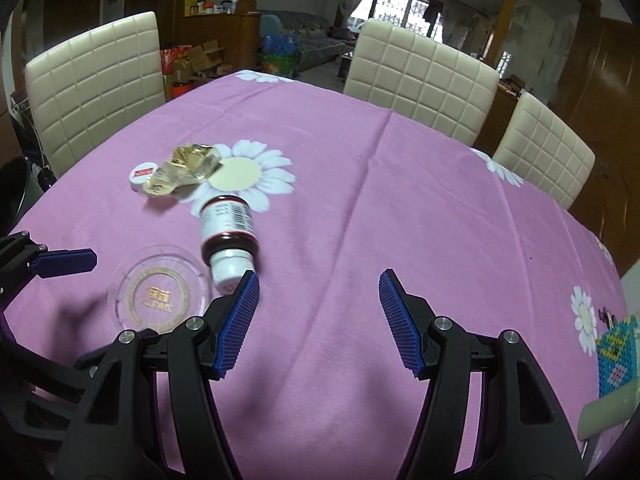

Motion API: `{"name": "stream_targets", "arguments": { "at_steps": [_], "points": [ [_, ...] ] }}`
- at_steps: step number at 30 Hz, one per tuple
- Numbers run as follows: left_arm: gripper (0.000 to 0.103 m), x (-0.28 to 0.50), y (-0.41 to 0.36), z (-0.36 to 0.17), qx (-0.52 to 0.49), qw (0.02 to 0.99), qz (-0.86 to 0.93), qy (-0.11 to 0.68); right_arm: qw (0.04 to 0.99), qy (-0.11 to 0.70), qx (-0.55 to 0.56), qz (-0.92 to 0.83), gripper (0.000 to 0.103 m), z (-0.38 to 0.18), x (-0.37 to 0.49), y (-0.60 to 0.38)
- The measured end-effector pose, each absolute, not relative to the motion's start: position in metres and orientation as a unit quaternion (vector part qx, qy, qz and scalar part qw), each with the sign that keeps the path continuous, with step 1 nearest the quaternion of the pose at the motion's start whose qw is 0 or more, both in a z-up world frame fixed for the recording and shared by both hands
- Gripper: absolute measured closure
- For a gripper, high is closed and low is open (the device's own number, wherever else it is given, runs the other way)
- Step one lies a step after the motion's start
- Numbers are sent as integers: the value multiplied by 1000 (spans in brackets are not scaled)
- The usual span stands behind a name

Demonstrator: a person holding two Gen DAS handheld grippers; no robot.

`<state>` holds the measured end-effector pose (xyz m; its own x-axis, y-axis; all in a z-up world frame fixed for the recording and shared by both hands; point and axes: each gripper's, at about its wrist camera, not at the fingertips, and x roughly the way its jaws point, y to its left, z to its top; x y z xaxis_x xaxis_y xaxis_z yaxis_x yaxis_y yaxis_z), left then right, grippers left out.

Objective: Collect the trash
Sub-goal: 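Move both open tools back over the table, then grasp the clear plastic lid with left tool while right tool grasps brown bottle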

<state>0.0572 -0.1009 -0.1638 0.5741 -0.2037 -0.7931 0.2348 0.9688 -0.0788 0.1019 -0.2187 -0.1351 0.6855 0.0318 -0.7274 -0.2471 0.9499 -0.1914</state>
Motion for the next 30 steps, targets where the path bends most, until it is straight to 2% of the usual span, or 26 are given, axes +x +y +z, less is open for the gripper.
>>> {"name": "stream_targets", "arguments": {
  "at_steps": [5,21,24,26,28,30],
  "points": [
    [19,68,-118,-177,31,882,-111,457,906,392,-136,83,40,-139,103,-228],
    [21,87,-78,-184,29,883,-50,466,896,393,-138,153,40,-151,120,-189],
    [31,87,-70,-182,30,886,-45,461,892,398,-140,161,40,-156,124,-181],
    [43,86,-67,-181,30,887,-45,459,890,402,-141,164,40,-160,125,-177],
    [51,86,-64,-181,33,887,-45,458,887,407,-142,166,41,-164,128,-173],
    [58,85,-63,-180,34,888,-48,456,885,411,-140,169,47,-166,130,-170]
  ]
}}
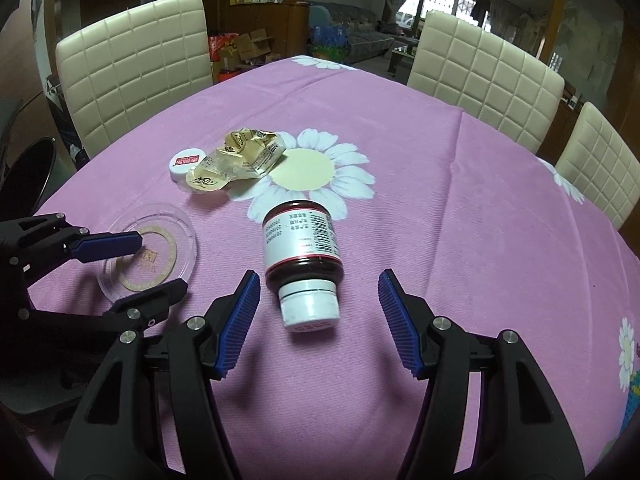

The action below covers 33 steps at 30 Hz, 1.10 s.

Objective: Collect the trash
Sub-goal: 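Grasp the clear plastic lid with left tool while right tool grasps brown bottle, then carry the clear lid and brown bottle toward the black bin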

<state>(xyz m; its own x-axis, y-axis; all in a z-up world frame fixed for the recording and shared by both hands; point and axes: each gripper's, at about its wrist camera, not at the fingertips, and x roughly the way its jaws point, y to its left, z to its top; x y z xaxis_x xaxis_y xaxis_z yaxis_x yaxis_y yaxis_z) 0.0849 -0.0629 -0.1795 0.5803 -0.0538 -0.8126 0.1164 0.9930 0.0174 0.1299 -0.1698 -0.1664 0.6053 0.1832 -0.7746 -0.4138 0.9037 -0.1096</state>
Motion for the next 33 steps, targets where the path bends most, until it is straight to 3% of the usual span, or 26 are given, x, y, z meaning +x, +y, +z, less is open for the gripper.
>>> {"name": "stream_targets", "arguments": {
  "at_steps": [3,5,6,7,15,33],
  "points": [
    [61,85,-60,-179,32,889,-49,455,877,424,-142,175,59,-172,132,-164],
    [61,84,-59,-179,31,889,-50,454,874,429,-144,177,61,-176,132,-161],
    [67,83,-58,-179,31,890,-51,452,874,428,-144,179,61,-176,131,-160],
    [82,83,-58,-179,31,890,-54,451,874,427,-144,181,61,-176,129,-160],
    [100,82,-61,-178,29,891,-69,448,874,427,-147,179,61,-176,123,-160],
    [100,71,-56,-151,50,908,-52,413,883,407,-147,182,61,-157,115,-158]
  ]
}}
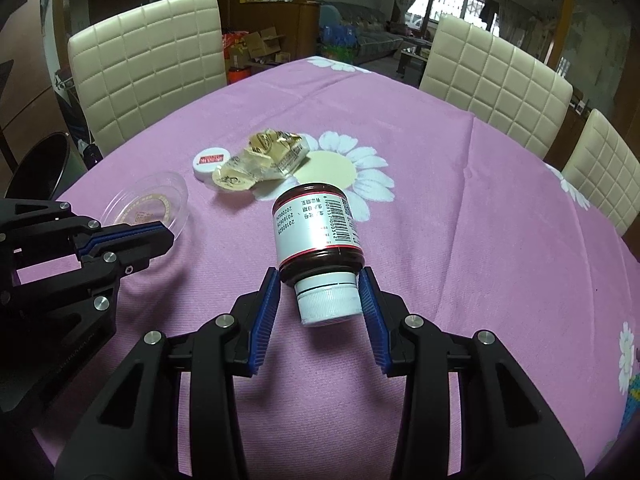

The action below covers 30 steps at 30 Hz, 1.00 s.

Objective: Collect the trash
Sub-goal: 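Carry the clear lid and brown bottle toward the black bin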

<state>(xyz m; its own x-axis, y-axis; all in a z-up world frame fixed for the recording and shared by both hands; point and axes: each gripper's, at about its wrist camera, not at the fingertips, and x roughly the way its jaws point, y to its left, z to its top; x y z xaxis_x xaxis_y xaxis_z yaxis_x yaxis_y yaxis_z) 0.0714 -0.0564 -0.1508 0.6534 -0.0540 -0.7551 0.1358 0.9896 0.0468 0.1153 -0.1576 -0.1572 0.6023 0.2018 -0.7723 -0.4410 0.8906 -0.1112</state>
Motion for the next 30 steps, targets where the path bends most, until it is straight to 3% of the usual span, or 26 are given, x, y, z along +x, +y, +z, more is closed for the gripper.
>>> {"name": "stream_targets", "arguments": {
  "at_steps": [30],
  "points": [
    [100,2,72,-107,-3,912,132,389,856,338,-197,338,61,-114,84,-13]
  ]
}}
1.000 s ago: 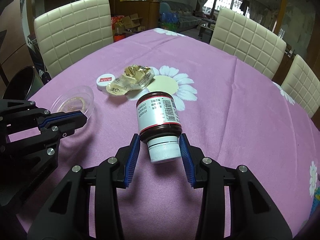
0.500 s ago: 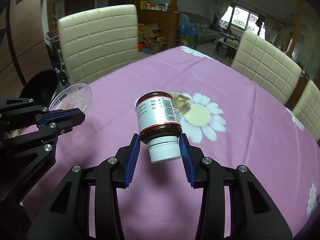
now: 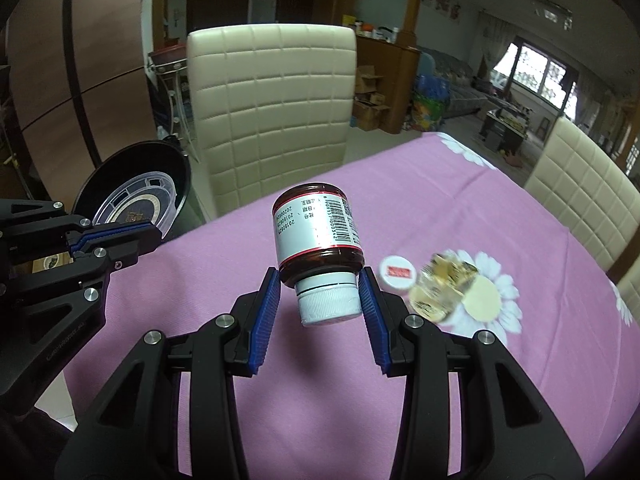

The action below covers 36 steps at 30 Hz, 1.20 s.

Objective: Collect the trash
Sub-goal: 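Carry the clear lid and brown bottle toward the black bin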

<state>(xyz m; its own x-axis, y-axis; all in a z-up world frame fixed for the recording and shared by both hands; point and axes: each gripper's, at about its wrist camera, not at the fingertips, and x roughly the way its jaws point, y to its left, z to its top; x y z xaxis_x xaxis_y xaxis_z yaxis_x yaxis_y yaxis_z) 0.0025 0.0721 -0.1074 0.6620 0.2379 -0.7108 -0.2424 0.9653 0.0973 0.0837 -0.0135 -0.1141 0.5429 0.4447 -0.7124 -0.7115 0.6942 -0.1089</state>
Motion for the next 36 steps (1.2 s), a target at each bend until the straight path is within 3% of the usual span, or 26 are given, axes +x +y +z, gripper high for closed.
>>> {"name": "stream_targets", "arguments": {
  "at_steps": [36],
  "points": [
    [100,-59,169,-91,-70,881,294,365,799,272,-250,474,61,-94,46,118]
  ]
}}
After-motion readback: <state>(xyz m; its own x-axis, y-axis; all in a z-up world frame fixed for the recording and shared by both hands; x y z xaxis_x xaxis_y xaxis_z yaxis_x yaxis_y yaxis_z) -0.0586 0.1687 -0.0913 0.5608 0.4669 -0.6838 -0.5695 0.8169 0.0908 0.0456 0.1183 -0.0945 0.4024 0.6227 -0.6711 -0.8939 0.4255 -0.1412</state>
